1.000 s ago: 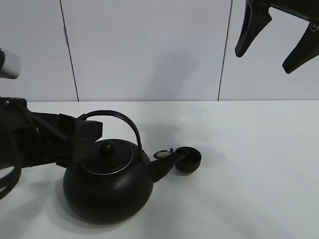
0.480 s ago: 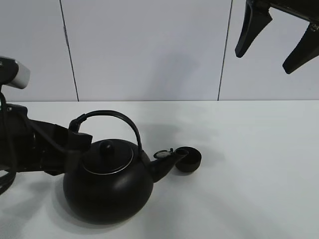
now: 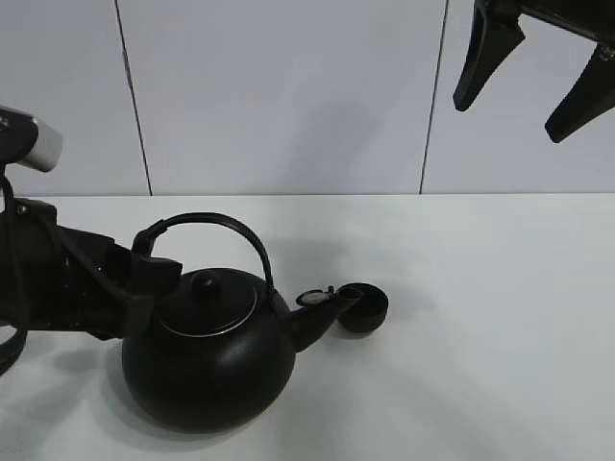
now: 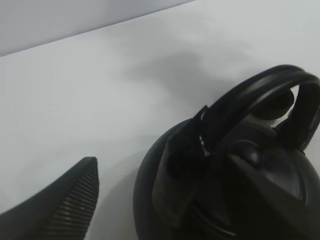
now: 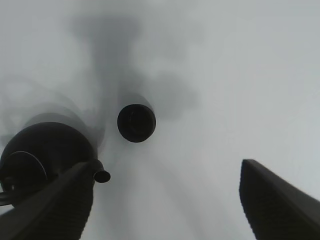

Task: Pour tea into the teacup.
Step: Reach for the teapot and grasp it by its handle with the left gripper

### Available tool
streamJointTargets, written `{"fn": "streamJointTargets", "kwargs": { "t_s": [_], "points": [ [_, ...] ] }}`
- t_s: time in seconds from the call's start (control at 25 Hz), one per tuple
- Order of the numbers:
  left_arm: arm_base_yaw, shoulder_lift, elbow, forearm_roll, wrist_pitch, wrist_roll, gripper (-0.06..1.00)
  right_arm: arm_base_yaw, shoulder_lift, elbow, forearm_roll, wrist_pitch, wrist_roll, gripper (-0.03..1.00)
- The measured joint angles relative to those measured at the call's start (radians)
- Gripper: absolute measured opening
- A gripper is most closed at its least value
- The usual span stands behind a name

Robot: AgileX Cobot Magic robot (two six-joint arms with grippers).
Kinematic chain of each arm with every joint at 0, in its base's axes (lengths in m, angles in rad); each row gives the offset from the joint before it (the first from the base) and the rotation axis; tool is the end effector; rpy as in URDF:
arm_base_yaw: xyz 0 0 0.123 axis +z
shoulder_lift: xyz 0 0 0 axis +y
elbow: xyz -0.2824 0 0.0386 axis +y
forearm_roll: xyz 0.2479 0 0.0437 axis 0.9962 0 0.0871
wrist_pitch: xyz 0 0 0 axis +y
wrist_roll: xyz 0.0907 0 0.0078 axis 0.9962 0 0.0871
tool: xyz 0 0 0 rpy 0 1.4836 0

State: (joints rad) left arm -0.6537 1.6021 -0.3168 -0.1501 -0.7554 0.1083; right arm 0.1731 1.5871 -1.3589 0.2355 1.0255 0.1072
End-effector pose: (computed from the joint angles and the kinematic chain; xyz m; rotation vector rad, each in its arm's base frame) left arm 0.1968 -0.1390 0.1391 0.5882 1.9435 -0.3117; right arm 0.3225 0.0748 0.3096 0.0210 2.7483 0.3878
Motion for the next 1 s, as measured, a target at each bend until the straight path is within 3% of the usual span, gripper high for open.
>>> {"fn": "streamJointTargets", "kwargs": {
  "t_s": [1.0],
  "points": [
    [0.0,0.04,-0.024,-0.079,-0.015,0.073,0.47,0.0,0.0,0.0,0.0,0.0,0.0,0.56]
  ]
}}
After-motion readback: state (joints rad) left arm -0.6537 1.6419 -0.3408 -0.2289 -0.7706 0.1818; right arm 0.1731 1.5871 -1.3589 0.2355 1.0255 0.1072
